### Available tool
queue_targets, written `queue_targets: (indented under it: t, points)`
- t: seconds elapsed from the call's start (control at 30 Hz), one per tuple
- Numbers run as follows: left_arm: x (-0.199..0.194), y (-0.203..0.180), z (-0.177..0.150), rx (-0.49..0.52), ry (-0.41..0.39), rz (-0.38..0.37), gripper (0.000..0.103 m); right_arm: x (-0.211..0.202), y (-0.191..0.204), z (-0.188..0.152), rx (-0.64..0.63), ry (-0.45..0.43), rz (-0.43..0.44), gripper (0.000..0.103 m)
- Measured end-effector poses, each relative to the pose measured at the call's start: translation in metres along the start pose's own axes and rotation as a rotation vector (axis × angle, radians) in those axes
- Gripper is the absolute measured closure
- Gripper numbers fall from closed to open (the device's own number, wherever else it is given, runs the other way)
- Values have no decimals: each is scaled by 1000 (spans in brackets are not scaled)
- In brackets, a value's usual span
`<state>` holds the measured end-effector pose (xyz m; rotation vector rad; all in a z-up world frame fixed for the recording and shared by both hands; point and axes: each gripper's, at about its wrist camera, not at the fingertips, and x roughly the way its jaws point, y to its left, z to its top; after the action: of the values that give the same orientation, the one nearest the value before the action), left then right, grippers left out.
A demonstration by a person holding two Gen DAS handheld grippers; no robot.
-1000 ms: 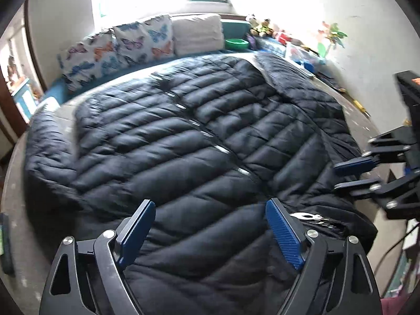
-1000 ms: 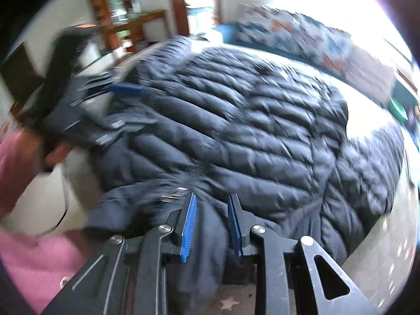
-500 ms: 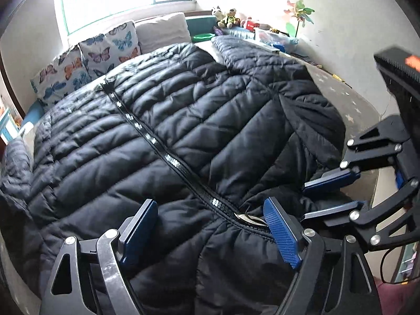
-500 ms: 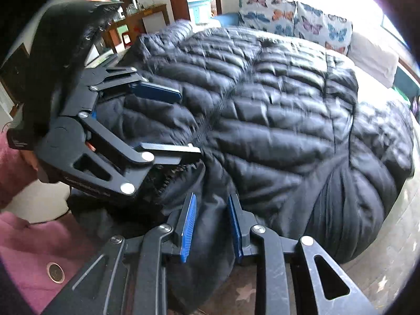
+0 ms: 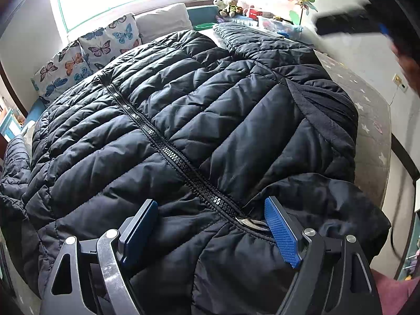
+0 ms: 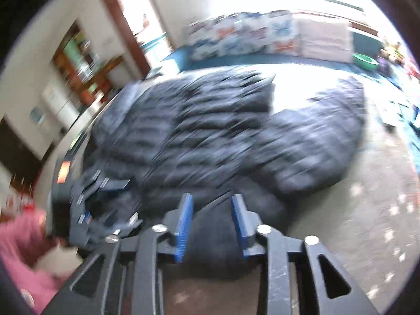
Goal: Fold large clothes
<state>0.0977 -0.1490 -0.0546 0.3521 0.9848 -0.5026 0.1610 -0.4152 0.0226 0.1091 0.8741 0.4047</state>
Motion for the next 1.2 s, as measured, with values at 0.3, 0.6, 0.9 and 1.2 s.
queue_targets:
  t: [0.3, 0.6, 0.9, 1.2]
  points:
    - [-1, 0, 0, 3, 5, -5, 15, 48, -150, 75, 323, -19, -132, 54]
    - [0, 3, 0, 0, 20, -19, 13, 99, -229, 98, 484, -27, -196, 54]
    - [2, 7, 1, -6, 21, -34, 12, 113, -254, 100, 542, -80, -112, 54]
    - [2, 9, 5, -18, 31, -45, 11, 69, -220, 123, 460, -194, -27, 94]
